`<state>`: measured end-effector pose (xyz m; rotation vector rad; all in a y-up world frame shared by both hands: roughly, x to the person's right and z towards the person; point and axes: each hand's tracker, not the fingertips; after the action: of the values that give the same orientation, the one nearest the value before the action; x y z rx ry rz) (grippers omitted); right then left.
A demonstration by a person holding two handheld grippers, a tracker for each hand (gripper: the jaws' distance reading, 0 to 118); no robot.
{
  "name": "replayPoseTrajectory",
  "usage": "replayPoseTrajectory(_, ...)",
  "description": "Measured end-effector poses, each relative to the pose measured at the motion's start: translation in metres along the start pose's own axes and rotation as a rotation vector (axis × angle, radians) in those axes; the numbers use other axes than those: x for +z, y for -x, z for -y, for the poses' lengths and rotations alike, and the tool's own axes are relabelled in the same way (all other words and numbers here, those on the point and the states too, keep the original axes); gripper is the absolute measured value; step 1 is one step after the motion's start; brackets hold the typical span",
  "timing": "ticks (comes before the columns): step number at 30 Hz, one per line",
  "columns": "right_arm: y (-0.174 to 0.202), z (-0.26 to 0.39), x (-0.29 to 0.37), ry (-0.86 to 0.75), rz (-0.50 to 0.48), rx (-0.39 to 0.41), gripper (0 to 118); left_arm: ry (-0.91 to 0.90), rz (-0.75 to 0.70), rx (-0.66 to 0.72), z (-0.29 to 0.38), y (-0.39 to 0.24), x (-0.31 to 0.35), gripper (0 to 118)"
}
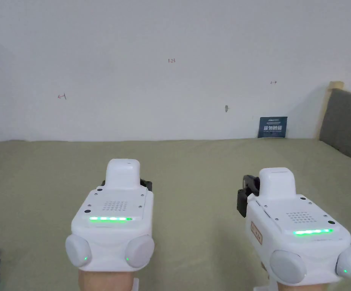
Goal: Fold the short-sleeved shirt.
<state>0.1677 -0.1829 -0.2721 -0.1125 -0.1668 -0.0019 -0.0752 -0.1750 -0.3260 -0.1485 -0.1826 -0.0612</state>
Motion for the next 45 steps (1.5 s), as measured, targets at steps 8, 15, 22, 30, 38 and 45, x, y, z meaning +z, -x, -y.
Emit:
replayPoseTrajectory(8,0.000,-0.004,0.002,-0.019,0.015,0.003,0,-0.002,-0.007,-0.006,-0.004,0.016,-0.001,1)
replayPoseTrajectory(15,0.007,-0.007,0.004,-0.041,0.037,0.009,37,-0.013,-0.038,-0.033,-0.007,0.019,-0.005,38)
replayPoseTrajectory(22,0.004,-0.024,0.012,-0.069,0.028,0.000,118,-0.003,-0.046,-0.033,-0.005,0.017,-0.002,118)
replayPoseTrajectory(30,0.010,-0.024,0.015,-0.072,0.017,0.020,118,-0.023,-0.048,-0.035,-0.010,0.023,0.003,118)
replayPoseTrajectory(38,0.012,-0.027,0.008,-0.017,-0.002,0.027,118,0.003,-0.031,-0.011,-0.009,0.025,0.001,118)
replayPoseTrajectory(45,0.019,-0.025,0.005,-0.025,0.019,0.070,118,0.007,-0.022,0.007,-0.011,0.026,0.003,118)
